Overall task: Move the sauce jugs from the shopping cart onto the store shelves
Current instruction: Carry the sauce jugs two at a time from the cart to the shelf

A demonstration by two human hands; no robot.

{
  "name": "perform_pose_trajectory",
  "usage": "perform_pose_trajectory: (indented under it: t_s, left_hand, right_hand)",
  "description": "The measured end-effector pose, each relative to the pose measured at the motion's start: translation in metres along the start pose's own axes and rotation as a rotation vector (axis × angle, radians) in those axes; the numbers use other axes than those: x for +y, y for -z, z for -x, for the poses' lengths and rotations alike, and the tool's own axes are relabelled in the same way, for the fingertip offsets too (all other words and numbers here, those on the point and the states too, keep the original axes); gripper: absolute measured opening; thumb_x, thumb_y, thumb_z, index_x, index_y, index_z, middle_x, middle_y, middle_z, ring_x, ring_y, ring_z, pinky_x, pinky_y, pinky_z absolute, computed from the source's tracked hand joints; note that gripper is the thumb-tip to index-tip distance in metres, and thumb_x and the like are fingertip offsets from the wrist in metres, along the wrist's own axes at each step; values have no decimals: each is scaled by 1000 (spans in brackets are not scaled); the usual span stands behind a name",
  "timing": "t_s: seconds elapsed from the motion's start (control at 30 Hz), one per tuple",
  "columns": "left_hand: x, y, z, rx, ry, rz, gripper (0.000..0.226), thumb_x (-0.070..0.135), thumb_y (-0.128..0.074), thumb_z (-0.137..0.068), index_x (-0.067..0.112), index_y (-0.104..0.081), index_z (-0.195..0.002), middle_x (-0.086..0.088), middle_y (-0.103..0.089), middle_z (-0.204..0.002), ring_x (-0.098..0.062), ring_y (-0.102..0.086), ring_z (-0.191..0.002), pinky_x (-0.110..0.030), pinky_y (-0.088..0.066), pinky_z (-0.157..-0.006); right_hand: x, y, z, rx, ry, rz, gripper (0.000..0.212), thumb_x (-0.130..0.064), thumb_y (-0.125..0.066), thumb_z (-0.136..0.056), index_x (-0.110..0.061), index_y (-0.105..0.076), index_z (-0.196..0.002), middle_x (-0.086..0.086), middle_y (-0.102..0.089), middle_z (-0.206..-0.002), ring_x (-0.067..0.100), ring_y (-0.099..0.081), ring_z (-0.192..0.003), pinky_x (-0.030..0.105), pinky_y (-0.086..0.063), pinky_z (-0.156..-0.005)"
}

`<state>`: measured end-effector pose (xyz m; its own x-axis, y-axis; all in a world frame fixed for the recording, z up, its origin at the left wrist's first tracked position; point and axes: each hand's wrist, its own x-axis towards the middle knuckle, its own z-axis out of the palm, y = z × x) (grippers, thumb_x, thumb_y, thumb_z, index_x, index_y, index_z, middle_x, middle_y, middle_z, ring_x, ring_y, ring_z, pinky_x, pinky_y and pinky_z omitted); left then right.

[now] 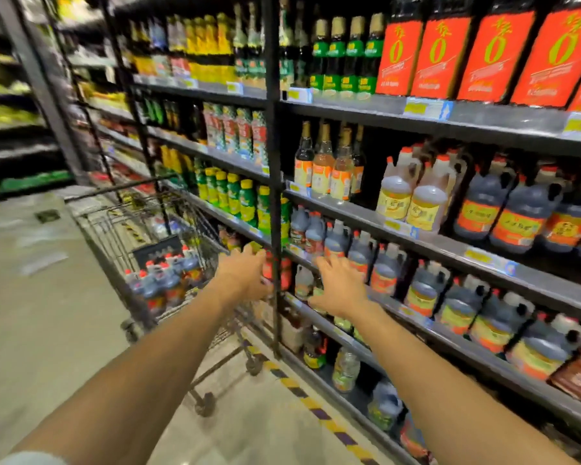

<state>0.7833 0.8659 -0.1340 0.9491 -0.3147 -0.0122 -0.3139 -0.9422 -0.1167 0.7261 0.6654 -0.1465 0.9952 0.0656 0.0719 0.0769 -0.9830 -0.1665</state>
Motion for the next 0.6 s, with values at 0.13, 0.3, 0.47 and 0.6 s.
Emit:
perform_pose_trajectory:
  t_s: [0.13, 0.3, 0.47, 0.6]
  left_hand:
    - [-100, -16, 34, -12, 142, -2, 76, 64, -56, -84, 17, -36, -141, -12, -43, -140, -34, -46, -125, -47, -45, -94]
    - [-224, -31, 66, -58, 318, 17, 79, 69, -58, -78, 20, -39, -137, -11, -46, -135, -33, -50, -121, -47, -47, -95]
    - [-313, -48, 76, -42, 346, 47, 72, 64, -58, -81, 20, -41, -134, -12, -48, -131, -32, -50, -119, -44, -47, -95]
    - [-352, -65, 66, -42, 322, 88, 73, 66, -61, -79, 23, -42, -135, -8, -50, -126, -29, -52, -116, -40, -46, -86]
  right_hand:
    - [-88, -18, -39, -78, 110, 17, 72, -47, -70, -84, -18, -37, -141, 10, -41, -138, 33, -37, -130, 46, -41, -102]
    - [-198, -51, -81, -152, 189, -7, 76, -46, -69, -85, -21, -32, -147, 10, -36, -145, 33, -33, -136, 48, -38, -107]
    - [-272, -80, -113, -176, 183, -120, 76, -46, -71, -82, -23, -35, -145, 7, -37, -145, 30, -32, -137, 47, -37, -109]
    - [-304, -99, -139, -199, 162, -112, 78, -48, -70, -82, -23, -33, -146, 8, -37, -146, 30, -33, -138, 47, -37, -107]
